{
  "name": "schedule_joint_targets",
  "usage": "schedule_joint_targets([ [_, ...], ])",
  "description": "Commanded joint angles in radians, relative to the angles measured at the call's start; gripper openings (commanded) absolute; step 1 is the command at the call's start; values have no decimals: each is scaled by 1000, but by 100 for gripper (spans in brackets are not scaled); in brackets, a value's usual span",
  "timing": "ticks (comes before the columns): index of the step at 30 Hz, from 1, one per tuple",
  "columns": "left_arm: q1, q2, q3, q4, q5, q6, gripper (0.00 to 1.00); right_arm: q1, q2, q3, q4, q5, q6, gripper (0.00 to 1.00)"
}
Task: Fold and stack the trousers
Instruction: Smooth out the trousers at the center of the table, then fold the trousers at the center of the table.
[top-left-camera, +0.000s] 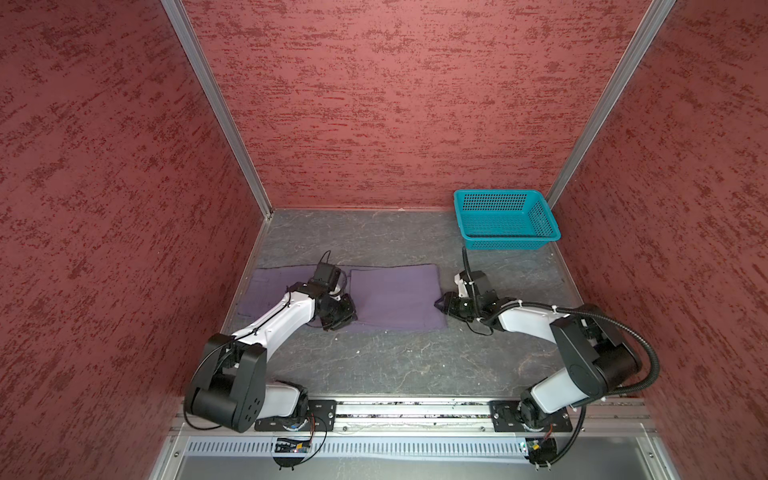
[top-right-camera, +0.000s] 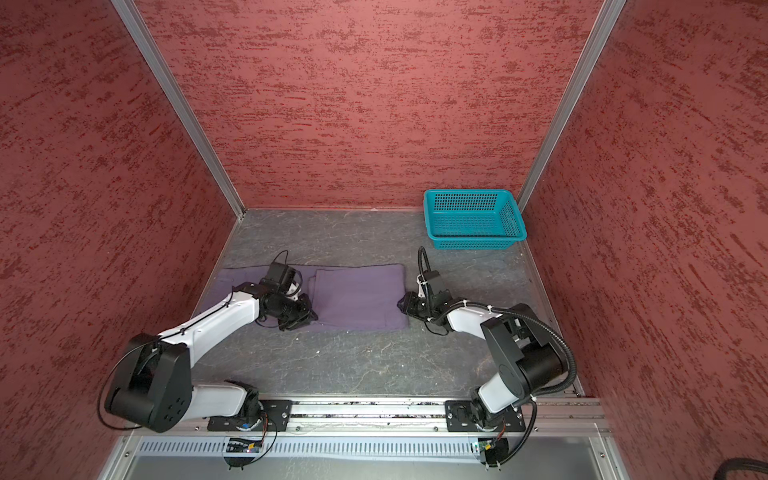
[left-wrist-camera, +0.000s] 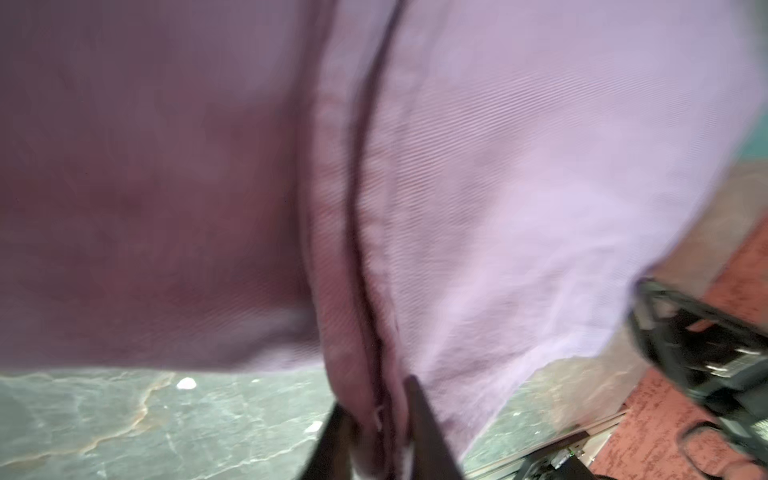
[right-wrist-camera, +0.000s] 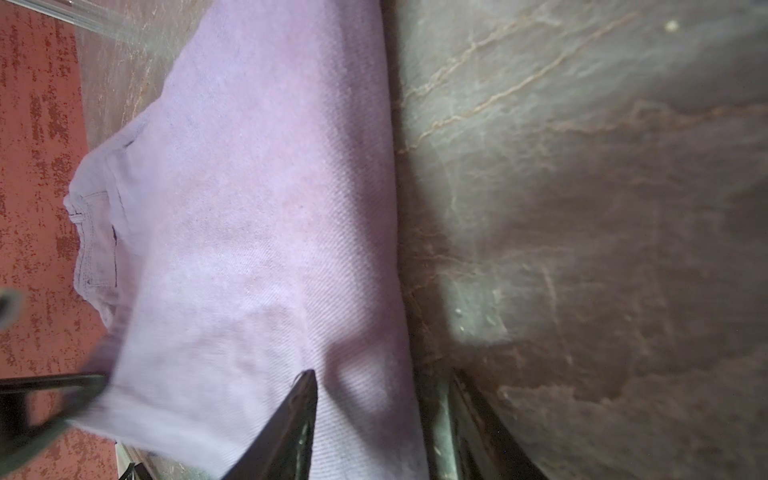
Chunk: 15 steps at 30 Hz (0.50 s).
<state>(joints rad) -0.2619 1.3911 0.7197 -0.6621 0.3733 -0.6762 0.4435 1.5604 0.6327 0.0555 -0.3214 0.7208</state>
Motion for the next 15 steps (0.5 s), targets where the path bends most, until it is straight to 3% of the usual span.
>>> schedule_joint_targets([
  [1, 50, 65, -57, 78, 66, -28, 49, 4, -15, 28, -14, 6, -16, 52],
  [4, 97, 51, -33, 81, 102, -20, 52, 3, -16, 28, -14, -1, -16, 52],
  [10, 143, 16, 172, -34, 61, 48, 54, 4, 7, 25, 18, -11, -9, 52],
  [15, 161, 47, 260, -33, 68, 53, 54, 4, 49, 18, 82, -41, 28, 39],
])
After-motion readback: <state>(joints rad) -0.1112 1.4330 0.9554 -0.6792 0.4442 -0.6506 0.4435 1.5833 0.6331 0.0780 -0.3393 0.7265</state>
